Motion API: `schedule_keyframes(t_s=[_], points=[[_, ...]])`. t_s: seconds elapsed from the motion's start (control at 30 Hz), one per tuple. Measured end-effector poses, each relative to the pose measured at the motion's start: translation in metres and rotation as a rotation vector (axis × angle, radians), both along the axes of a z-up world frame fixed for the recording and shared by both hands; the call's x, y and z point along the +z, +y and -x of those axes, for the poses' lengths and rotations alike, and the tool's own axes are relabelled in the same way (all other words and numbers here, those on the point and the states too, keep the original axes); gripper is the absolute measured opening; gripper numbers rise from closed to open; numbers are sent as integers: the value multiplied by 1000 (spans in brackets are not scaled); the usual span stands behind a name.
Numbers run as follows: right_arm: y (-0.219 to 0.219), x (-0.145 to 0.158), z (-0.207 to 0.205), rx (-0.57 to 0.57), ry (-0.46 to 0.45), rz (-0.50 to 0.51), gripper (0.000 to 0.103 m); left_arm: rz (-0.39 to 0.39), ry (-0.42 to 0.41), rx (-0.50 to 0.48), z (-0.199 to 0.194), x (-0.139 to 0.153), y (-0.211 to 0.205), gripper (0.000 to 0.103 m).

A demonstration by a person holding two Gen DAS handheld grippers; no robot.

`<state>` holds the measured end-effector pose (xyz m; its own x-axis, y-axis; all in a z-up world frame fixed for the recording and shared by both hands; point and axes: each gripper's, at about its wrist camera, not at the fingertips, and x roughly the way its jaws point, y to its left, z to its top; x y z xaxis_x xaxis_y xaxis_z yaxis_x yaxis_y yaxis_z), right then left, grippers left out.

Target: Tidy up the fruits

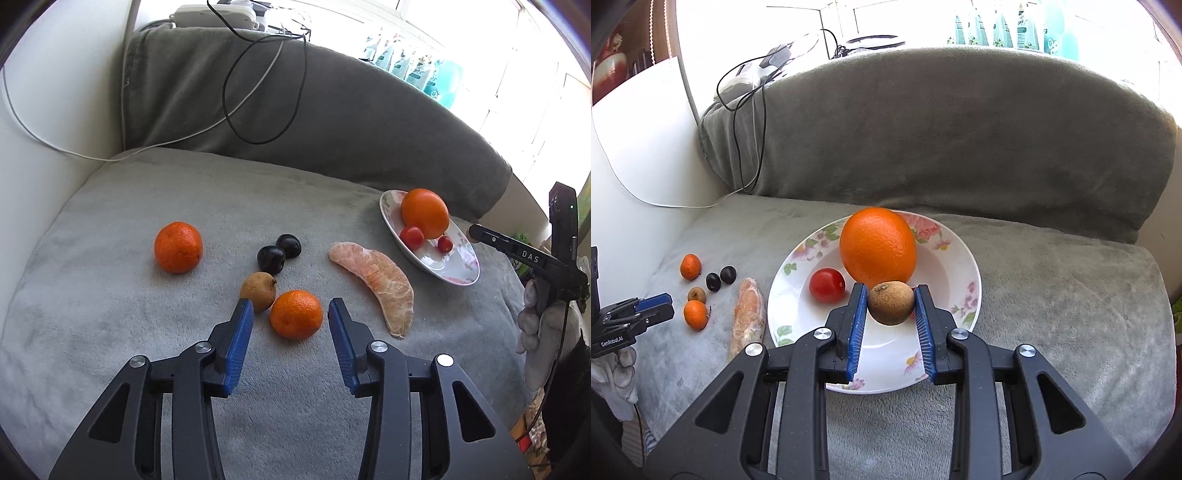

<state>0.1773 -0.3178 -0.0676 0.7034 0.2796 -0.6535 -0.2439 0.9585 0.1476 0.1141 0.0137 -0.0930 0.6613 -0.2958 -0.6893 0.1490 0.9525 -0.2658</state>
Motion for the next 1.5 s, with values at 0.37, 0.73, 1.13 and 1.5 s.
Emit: schedule_keyframes(t_s=[0.37, 0.73, 1.13, 1.5], points=[[3, 11, 6, -18, -55, 9, 86, 16, 11, 0, 5, -5, 3, 49], [21, 22, 6, 16, -68, -5, 99, 28, 27, 0, 6, -11, 1, 54], [84, 30, -15, 258, 16, -68, 99, 14, 39, 6, 2, -19, -7, 54], [150, 8, -53, 457, 194, -90, 79, 20, 48, 26, -2, -26, -4, 58]])
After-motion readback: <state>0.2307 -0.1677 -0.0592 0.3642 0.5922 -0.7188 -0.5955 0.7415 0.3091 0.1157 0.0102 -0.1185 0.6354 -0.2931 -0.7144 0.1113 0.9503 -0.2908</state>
